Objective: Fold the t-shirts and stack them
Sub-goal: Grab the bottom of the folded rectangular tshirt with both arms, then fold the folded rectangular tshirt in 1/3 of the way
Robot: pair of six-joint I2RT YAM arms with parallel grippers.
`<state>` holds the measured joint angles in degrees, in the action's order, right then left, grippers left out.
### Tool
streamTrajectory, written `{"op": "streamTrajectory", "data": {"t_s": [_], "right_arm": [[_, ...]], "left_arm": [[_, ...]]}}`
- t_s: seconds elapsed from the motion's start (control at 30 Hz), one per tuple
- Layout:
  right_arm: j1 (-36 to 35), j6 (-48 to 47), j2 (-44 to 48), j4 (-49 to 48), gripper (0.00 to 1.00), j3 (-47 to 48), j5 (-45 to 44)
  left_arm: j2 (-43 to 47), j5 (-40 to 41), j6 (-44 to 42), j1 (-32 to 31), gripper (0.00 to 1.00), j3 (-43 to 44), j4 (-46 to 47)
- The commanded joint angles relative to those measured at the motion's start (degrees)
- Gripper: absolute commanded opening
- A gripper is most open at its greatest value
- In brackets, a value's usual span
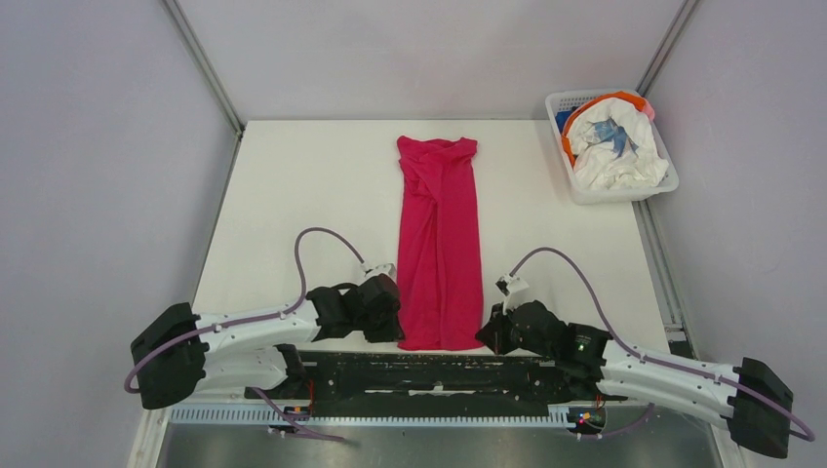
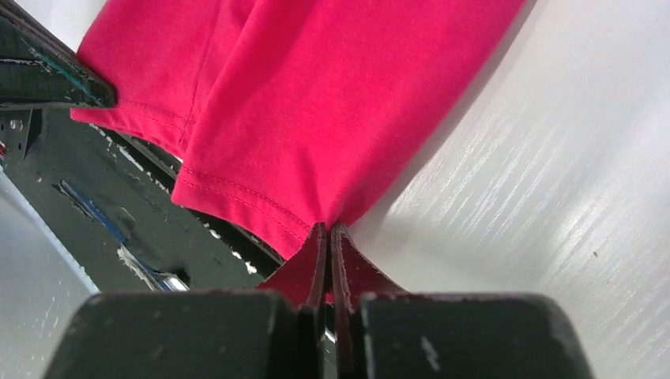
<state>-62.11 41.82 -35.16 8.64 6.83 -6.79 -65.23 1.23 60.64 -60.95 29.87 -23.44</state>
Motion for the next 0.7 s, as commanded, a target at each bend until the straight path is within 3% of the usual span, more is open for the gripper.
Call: {"op": "streamTrajectory", "data": {"t_s": [0.0, 0.27, 0.67], "right_arm": [[-0.29, -2.2, 0.19, -0.27, 0.0, 3.93, -3.67], [2.34, -8.67, -7.28, 0.47, 0.0, 15.06, -13.65], [20.03, -19.19, -29.71, -5.19, 0.0, 32.79, -7.04]], "left_arm": [[0.82, -0.25, -1.55, 0.02, 0.02, 3.67, 1.07], [-4.02, 0.68, -7.35, 7.95, 0.02, 12.25, 3.24], [-18.94, -7.89, -14.72, 25.49, 0.02, 26.39, 6.19]]}}
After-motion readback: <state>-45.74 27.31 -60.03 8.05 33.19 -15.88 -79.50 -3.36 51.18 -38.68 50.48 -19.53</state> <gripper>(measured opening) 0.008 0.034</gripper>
